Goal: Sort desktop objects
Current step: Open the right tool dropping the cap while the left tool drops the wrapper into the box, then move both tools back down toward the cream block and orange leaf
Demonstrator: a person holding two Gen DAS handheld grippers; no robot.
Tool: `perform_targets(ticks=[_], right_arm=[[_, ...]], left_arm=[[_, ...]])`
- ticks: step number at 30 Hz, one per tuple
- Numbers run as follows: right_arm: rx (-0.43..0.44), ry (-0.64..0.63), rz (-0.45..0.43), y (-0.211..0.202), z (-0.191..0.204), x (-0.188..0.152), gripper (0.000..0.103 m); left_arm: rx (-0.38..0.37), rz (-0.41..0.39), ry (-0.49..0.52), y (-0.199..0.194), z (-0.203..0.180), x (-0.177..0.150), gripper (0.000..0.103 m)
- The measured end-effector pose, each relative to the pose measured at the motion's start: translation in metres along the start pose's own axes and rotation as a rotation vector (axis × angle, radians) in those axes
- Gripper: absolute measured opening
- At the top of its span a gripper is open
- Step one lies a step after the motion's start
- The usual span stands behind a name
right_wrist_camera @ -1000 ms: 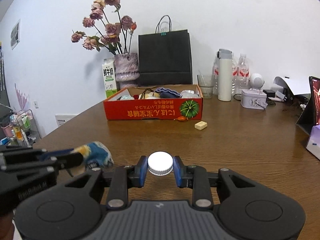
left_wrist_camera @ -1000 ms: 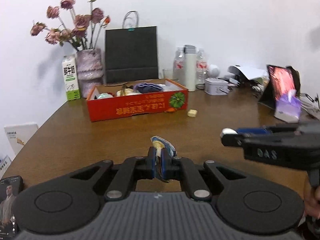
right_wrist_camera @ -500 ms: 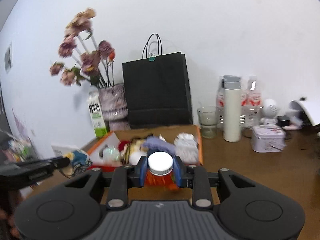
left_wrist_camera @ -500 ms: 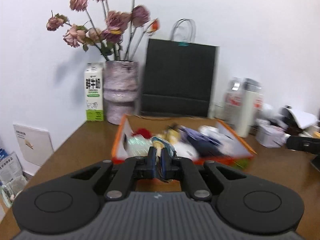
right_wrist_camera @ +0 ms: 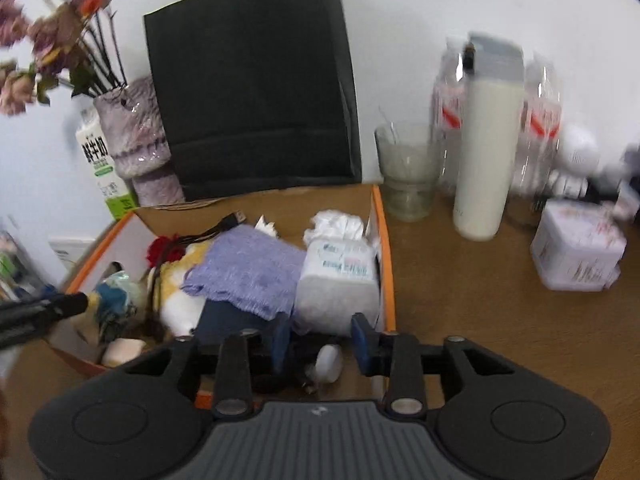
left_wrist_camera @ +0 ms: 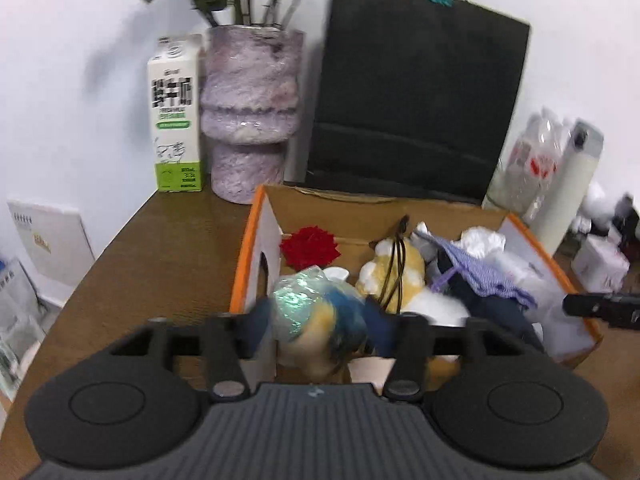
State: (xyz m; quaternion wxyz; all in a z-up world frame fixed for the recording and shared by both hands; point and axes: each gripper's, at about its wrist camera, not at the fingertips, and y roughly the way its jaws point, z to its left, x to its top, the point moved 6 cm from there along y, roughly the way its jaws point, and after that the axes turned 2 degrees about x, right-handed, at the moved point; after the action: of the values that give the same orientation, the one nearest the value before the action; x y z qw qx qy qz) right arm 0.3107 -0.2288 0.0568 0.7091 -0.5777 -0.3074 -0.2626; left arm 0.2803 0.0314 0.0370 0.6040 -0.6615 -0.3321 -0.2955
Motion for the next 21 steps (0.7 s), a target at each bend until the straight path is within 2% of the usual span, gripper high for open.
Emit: perform_targets(ticks=[1, 2, 7, 9, 13, 14, 21], right_arm=[[-0.002, -0.001, -0.009, 0.000, 0.002, 0.001, 0.049], [0.008, 0.005, -0.015, -0.001, 0.003, 0.003, 0.052], [0.047, 0.000, -0.055, -0.017, 0.014, 0.009, 0.055], [0.055, -0.008, -0.071, -0.028, 0.019, 0.005, 0.059], [0.069, -0.005, -0.116, -0.054, 0.024, -0.020, 0.061], [0.069, -0.002, -0.131, -0.061, 0.024, -0.029, 0.061], [0.082, -0.003, -0.131, -0.095, 0.028, -0.101, 0.062]], left_arm=[[-0.003, -0.002, -0.007, -0.002, 0.002, 0.002, 0.059], [-0.002, -0.002, -0.008, -0.004, 0.003, 0.005, 0.059], [0.019, -0.030, -0.024, -0.023, 0.005, 0.015, 0.064], [0.025, -0.047, -0.020, -0.036, 0.003, 0.009, 0.073], [0.037, -0.077, 0.019, -0.062, -0.010, -0.019, 0.088], [0.035, -0.088, 0.033, -0.069, -0.014, -0.028, 0.095], [0.015, -0.065, 0.096, -0.106, -0.039, -0.101, 0.100]])
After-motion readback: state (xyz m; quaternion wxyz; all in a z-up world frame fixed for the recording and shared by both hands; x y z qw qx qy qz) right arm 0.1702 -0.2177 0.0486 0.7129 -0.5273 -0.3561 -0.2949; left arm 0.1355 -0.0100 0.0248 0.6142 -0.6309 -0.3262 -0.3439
